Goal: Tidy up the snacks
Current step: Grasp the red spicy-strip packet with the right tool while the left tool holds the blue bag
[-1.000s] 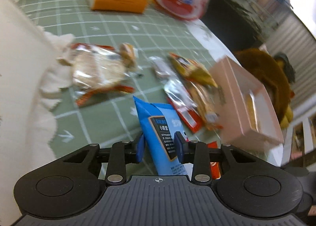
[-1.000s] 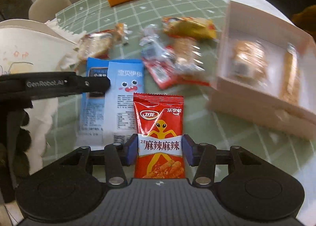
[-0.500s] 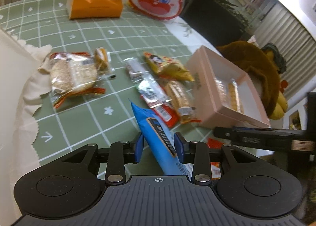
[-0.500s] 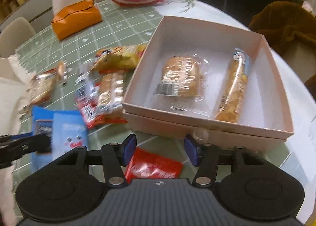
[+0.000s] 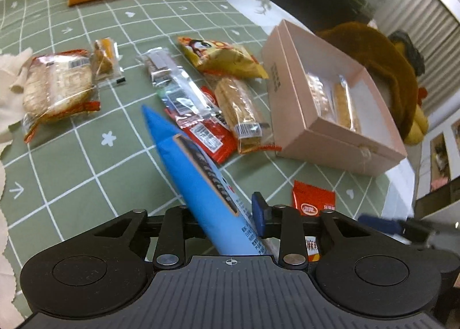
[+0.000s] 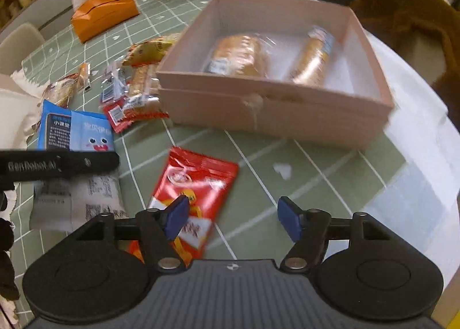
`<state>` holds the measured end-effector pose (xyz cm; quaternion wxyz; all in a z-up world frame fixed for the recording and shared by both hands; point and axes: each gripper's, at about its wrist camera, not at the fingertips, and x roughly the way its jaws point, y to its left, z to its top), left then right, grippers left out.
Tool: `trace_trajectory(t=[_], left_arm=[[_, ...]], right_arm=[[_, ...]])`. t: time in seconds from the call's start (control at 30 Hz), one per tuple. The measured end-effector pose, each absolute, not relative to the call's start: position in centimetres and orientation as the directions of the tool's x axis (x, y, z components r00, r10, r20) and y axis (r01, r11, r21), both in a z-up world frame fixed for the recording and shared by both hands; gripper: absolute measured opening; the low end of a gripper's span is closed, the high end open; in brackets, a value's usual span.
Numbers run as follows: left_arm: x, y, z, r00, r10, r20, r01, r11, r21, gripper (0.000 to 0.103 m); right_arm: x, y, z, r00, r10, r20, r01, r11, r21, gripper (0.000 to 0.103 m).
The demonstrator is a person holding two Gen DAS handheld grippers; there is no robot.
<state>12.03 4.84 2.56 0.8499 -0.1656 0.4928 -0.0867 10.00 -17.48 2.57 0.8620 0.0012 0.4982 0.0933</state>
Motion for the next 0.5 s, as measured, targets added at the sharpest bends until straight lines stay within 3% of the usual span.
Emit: trace_trajectory(t=[0.23, 0.5], left_arm=[[10.2, 7.0, 3.2, 0.531, -0.376, -0.759, -0.03, 0.887, -0.46, 0.019], [7.0, 7.4, 4.2, 0.513, -0.412, -0.753, 0.033, 0.886, -0.462, 0.019]], right_arm=[[8.9, -17.7, 2.1, 0.499, 0.166, -0.85, -0.113, 0.986, 0.127, 0.074], [7.7, -16.0, 2.5, 0.476, 0.219, -0.852, -0.156, 0.974, 0.164, 0.074]])
